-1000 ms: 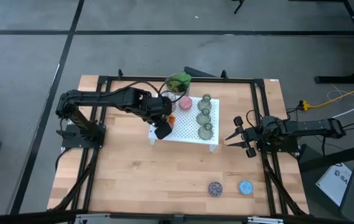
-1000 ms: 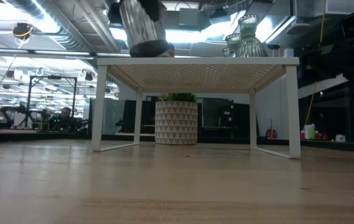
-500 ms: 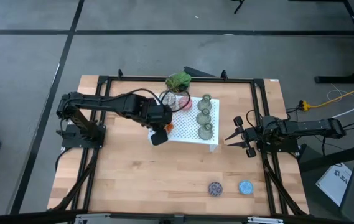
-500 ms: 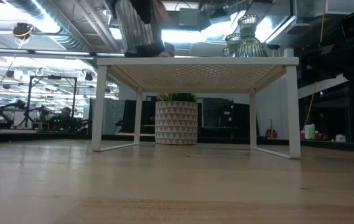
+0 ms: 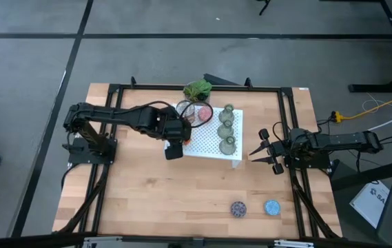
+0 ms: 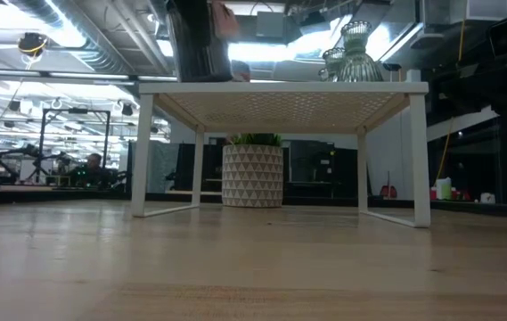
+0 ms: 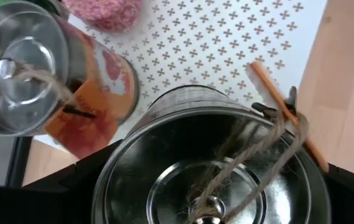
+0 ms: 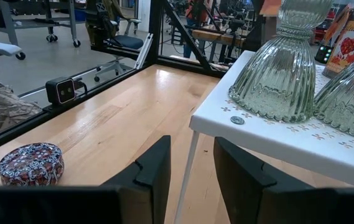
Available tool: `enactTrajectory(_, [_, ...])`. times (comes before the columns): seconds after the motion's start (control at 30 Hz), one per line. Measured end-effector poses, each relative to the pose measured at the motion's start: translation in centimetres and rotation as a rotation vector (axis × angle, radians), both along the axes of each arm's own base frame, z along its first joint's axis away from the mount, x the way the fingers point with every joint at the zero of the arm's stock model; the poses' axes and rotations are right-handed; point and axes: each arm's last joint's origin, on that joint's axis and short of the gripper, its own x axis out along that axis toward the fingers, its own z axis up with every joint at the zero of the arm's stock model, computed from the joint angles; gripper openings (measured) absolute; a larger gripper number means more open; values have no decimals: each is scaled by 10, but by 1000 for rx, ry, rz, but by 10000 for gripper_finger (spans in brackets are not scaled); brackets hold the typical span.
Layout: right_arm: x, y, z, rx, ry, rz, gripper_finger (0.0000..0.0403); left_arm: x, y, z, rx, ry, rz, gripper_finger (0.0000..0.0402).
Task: Stock candles and vases on shelf
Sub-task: Put the scented candle on the shelf
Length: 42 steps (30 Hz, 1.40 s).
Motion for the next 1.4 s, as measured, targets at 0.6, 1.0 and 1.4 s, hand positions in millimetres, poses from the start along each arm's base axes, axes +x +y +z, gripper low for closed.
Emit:
enactTrajectory(0.6, [0,0,0,0,0,0,124,11,-1,-13,-15,46,-21,357])
enactTrajectory(1.0, [0,0,0,0,0,0,124,13,11,-13,14,40,-11,374])
enactTrajectory(1.4, [0,0,0,0,0,0,124,13,26,-13,-113,41,-3,397])
